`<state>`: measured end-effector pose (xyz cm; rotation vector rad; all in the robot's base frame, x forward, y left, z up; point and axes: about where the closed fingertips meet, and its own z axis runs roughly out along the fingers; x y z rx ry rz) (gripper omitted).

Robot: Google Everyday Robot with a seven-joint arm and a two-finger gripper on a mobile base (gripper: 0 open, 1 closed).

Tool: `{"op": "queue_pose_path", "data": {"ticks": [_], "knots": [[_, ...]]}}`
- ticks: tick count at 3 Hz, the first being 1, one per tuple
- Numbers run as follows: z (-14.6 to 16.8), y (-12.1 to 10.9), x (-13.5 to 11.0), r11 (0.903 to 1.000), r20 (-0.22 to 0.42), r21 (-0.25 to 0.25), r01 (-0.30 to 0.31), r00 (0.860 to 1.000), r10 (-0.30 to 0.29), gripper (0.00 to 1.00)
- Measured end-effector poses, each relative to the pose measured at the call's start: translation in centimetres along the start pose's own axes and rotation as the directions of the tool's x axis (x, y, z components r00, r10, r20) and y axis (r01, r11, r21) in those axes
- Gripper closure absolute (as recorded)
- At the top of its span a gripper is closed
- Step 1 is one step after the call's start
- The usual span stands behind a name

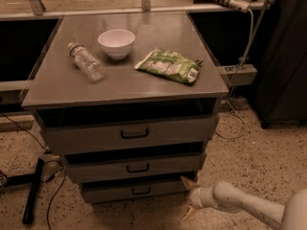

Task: Open bottom drawer

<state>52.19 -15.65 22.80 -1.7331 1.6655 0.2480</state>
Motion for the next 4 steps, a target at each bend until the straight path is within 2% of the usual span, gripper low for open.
{"op": "queue_pose_path", "data": {"ticks": [1,2,3,4], "knots": [[2.7,-1.0,-0.5,0.9995,0.029,-0.023,0.024,0.999,-0.023,0.0],[5.7,-3.9,-1.2,0.9974,0.053,-0.022,0.069,0.996,-0.068,0.0],[6.5,-4.2,-0.9,0.9973,0.053,-0.031,0.066,0.997,-0.065,0.0],[7.9,-4.5,0.5,0.9979,0.047,-0.041,0.049,0.998,-0.047,0.0]]}}
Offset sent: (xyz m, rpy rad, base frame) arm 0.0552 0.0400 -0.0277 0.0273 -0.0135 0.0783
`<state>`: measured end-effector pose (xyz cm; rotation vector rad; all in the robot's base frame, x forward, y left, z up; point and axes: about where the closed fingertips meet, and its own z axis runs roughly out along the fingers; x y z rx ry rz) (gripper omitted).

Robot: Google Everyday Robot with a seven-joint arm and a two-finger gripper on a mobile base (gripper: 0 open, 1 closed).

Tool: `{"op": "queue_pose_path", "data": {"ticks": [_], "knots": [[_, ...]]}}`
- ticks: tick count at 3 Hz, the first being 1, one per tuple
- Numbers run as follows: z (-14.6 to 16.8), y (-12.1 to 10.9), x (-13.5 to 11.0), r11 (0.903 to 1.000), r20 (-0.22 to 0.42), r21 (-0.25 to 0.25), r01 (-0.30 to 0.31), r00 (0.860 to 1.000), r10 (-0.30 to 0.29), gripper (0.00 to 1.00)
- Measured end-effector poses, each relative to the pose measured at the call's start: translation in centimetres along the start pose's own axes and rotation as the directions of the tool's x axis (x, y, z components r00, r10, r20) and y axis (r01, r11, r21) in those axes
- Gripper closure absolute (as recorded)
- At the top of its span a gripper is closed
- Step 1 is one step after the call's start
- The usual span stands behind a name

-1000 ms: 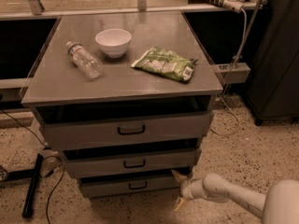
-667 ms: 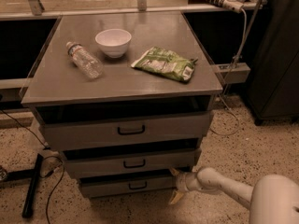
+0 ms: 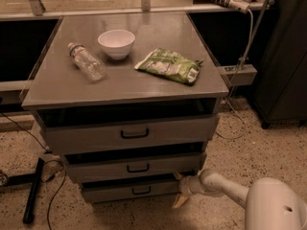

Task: Open bottom drawer

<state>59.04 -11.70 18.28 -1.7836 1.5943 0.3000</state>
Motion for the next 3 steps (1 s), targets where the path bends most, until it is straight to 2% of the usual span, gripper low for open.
{"op": "queue_pose_path", "data": {"ticks": [2,3], "knots": [[1.4,-0.9,3.5,0.9983,-0.028,0.017,-0.055,0.998,0.056,0.0],[1.4,-1.0,3.6,0.9983,-0.029,0.019,-0.055,0.998,0.056,0.18]]}}
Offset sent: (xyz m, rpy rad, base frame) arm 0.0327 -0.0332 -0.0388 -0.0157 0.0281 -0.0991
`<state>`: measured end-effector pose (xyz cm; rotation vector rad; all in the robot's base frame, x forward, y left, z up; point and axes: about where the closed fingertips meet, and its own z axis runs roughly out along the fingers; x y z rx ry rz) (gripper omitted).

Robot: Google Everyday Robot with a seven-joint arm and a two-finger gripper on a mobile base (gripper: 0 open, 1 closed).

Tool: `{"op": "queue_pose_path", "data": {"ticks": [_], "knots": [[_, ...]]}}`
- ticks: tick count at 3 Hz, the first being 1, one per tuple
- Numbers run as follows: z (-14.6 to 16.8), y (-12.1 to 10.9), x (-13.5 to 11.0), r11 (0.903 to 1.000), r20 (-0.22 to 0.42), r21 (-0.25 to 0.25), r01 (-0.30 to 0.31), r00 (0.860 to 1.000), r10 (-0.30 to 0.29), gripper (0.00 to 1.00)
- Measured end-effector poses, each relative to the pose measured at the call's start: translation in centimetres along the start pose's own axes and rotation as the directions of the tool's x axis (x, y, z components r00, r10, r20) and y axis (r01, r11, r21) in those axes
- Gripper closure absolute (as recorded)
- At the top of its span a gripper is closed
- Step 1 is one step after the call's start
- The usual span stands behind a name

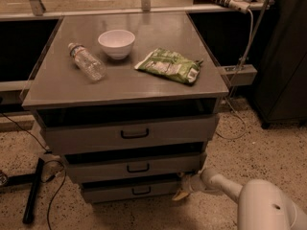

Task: Open bottom drawer

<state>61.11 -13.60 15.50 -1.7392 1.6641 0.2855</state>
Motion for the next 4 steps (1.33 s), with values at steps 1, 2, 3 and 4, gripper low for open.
{"op": "queue_pose_path", "data": {"ticks": [1,2,3,4], "knots": [[0.0,0.0,0.0,1.0,0.0,0.0,0.0,1.0,0.0,0.41],[-0.5,-0.2,-0.4,1.0,0.0,0.0,0.0,1.0,0.0,0.65],[-0.6,-0.3,-0.5,1.0,0.0,0.0,0.0,1.0,0.0,0.88],[-1.4,1.0,-0.3,0.9999,-0.006,0.011,-0.011,1.0,0.011,1.0]]}}
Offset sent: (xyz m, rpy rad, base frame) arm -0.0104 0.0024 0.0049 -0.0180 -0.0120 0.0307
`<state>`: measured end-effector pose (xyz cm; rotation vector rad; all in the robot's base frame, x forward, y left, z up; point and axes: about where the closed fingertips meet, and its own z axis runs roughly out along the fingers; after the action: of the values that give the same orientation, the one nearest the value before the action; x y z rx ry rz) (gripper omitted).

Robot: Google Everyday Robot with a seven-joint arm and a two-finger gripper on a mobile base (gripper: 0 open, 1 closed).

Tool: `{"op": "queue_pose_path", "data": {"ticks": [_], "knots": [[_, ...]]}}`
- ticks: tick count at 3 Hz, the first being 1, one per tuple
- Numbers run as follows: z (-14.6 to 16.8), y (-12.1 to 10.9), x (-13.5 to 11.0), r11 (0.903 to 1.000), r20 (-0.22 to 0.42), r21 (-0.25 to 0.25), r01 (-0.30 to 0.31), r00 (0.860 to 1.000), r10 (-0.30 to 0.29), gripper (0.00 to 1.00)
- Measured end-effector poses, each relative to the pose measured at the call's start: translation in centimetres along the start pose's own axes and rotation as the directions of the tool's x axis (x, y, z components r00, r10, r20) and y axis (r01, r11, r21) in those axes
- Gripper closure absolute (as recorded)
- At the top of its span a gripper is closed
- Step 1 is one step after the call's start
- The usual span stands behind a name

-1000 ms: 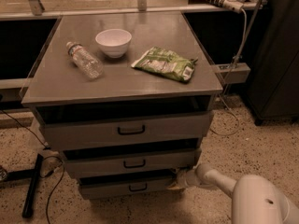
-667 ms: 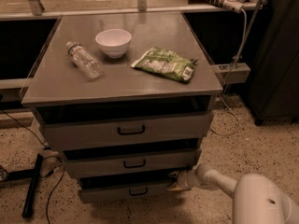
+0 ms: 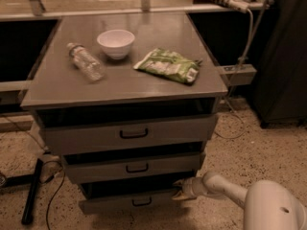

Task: Open bottom drawer

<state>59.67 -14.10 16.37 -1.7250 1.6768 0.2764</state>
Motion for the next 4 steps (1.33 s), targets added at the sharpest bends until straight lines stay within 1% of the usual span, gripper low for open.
{"op": "queue_pose_path", "data": {"ticks": [1,3,4], "knots": [[0.0,0.0,0.0,1.0,0.0,0.0,0.0,1.0,0.0,0.82],[-0.1,0.1,0.0,0.9999,0.01,-0.009,-0.009,1.0,0.009,0.36],[-0.4,1.6,0.0,0.9994,0.028,-0.021,-0.028,0.999,0.029,0.37]]}}
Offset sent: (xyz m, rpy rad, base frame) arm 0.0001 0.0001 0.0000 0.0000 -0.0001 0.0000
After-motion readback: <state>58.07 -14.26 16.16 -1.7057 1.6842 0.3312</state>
